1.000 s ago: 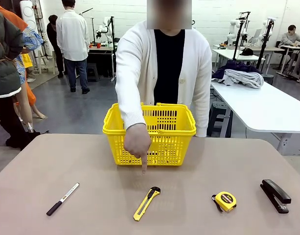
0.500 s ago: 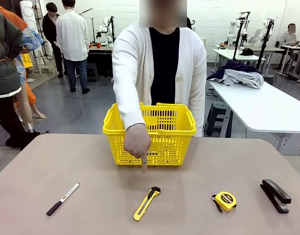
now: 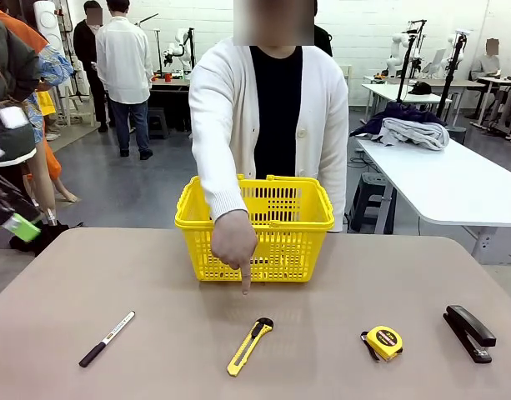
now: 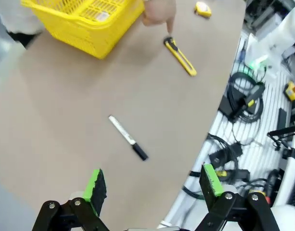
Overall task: Place the items the person wants into the basket.
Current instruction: Pick up the item the person points to and place it in the Market Basket.
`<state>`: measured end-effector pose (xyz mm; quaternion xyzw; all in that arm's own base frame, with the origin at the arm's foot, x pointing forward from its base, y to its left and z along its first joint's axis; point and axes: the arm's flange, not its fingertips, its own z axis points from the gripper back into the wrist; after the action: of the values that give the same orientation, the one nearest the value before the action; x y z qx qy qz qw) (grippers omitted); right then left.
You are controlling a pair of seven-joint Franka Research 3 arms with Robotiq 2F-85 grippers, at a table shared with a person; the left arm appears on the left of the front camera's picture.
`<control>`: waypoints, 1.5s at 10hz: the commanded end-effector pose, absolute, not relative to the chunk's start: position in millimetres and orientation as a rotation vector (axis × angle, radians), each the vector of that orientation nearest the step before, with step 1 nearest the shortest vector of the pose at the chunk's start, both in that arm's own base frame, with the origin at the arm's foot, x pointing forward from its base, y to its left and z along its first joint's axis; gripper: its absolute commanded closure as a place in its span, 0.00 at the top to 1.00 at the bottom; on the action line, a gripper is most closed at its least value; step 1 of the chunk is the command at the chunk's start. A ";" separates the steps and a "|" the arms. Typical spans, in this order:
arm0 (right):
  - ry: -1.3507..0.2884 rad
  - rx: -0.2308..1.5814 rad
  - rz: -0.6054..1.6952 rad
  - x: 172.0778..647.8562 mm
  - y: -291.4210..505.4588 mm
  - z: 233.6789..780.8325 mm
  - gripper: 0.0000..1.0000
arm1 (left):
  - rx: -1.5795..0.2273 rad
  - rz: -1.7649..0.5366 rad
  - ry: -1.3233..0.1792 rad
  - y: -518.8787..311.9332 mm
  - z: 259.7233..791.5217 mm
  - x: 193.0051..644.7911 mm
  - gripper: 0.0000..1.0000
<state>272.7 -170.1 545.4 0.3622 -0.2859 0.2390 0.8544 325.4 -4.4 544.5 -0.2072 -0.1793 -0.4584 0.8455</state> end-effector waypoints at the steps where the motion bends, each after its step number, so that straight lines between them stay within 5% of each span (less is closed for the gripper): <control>1: -0.620 0.781 0.511 273.0 -170.7 545.3 1.00 | -0.404 -0.919 -0.182 -61.5 550.5 327.1 1.00; 2: -0.620 0.781 0.511 273.0 -170.7 545.3 1.00 | -0.345 -0.874 -0.113 -97.3 542.8 327.9 1.00; 6: -0.620 0.781 0.511 273.0 -170.7 545.3 1.00 | -0.057 -0.730 -0.248 -193.6 489.7 341.3 1.00; 15: -0.620 0.781 0.511 273.0 -170.7 545.3 1.00 | -0.064 -0.761 -0.190 -251.0 448.4 339.5 1.00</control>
<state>272.6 -170.2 545.5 0.3619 -0.2859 0.2389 0.8545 342.7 -252.3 445.1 -0.0349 -0.0906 -0.3707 0.9237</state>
